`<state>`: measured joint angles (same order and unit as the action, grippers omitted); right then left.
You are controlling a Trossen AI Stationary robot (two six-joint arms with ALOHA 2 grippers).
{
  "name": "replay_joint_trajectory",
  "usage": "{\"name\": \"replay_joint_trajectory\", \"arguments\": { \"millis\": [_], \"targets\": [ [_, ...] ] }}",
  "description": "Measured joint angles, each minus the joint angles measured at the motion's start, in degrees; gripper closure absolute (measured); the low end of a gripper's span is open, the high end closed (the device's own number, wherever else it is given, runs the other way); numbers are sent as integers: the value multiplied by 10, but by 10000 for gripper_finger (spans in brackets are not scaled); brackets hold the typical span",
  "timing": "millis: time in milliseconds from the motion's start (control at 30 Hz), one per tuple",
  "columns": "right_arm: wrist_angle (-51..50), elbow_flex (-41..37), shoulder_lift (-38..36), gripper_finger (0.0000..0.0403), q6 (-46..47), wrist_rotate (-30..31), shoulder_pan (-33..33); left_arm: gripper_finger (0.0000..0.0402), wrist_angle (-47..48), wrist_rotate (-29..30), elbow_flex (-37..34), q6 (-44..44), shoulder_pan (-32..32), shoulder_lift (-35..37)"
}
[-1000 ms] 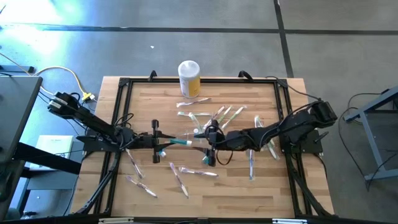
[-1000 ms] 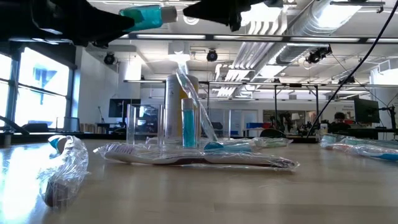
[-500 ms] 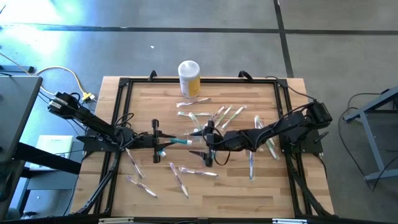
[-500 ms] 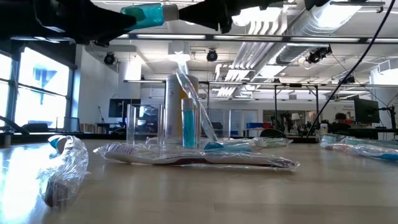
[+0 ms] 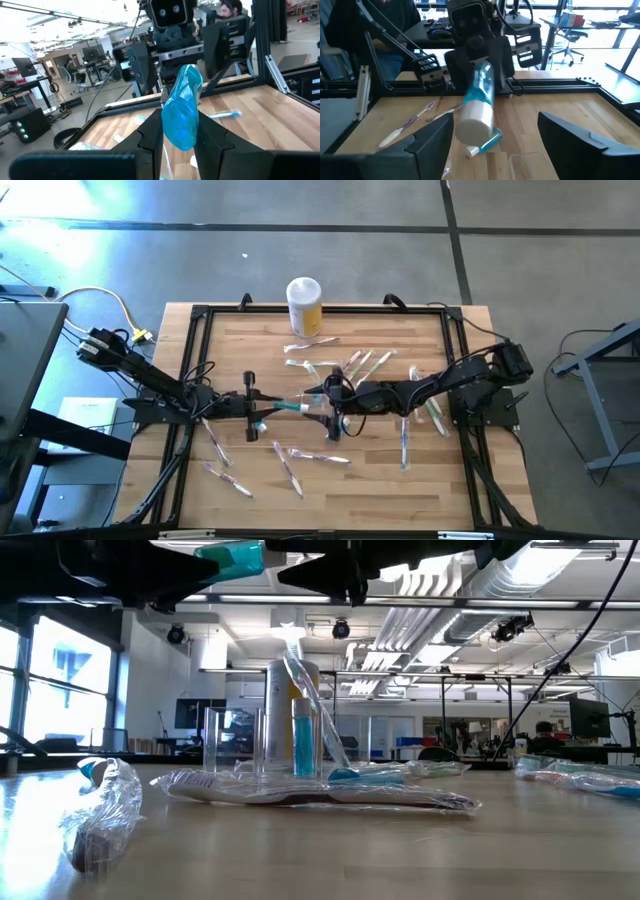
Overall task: Pick & Place toothbrushing station
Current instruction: Put the mouthwash bottle into the transparent organizer
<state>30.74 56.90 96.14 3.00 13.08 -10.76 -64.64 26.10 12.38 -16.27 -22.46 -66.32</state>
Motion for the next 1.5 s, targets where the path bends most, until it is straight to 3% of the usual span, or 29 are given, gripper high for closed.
{"name": "replay_joint_trajectory", "arguments": {
  "millis": [833, 1067, 1500],
  "targets": [
    [9, 0, 0, 253, -18, -30, 11, 326, -12, 2, 0, 2, 0, -2],
    [8, 0, 0, 312, -36, -27, 11, 326, -12, 4, 0, 2, 0, -2],
    [-6, 0, 0, 316, -48, -26, 12, 319, 7, 15, 0, 0, 0, -2]
  ]
}}
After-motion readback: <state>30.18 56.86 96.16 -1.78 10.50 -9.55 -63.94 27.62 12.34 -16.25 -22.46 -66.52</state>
